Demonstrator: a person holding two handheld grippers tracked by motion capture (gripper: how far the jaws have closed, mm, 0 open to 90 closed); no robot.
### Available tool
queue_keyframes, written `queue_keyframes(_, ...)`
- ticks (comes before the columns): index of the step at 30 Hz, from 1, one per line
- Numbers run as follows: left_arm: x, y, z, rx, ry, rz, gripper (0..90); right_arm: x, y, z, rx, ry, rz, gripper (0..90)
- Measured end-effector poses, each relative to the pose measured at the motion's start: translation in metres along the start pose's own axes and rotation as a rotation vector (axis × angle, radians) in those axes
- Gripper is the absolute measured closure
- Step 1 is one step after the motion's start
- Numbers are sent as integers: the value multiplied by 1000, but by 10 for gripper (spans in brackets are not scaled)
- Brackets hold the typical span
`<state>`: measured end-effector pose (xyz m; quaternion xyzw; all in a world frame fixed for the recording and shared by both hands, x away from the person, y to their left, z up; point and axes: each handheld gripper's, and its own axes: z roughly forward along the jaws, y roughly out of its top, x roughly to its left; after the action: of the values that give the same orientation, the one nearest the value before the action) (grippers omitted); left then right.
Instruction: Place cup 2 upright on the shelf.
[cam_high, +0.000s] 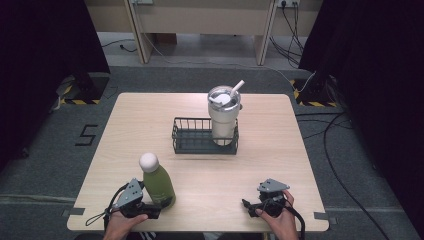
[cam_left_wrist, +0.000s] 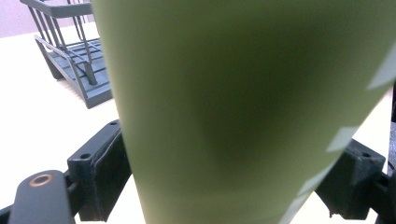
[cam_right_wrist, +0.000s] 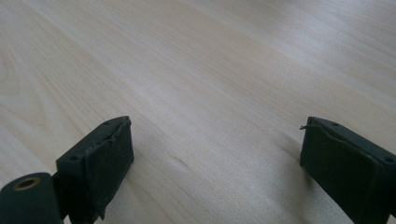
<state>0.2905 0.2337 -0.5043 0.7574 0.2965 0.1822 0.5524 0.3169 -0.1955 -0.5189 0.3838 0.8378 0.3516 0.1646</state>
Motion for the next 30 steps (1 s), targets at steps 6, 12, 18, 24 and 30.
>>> queue_keyframes(6, -1, 0, 6, 4, 0, 8, 151, 0, 0, 0, 0, 0, 0, 100)
queue_keyframes(12, 0, 0, 9, 4, 5, 21, 198, 0, 0, 0, 0, 0, 1, 99)
queue_keyframes(18, 0, -1, 9, -5, 4, 29, 203, 0, 0, 0, 0, 0, 0, 99)
queue_keyframes(24, 1, 1, 9, -1, 12, 36, 206, 0, 0, 0, 1, 0, 2, 99)
queue_keyframes(30, 6, 13, 2, -25, 14, 20, 206, 0, 0, 0, 1, 0, 2, 99)
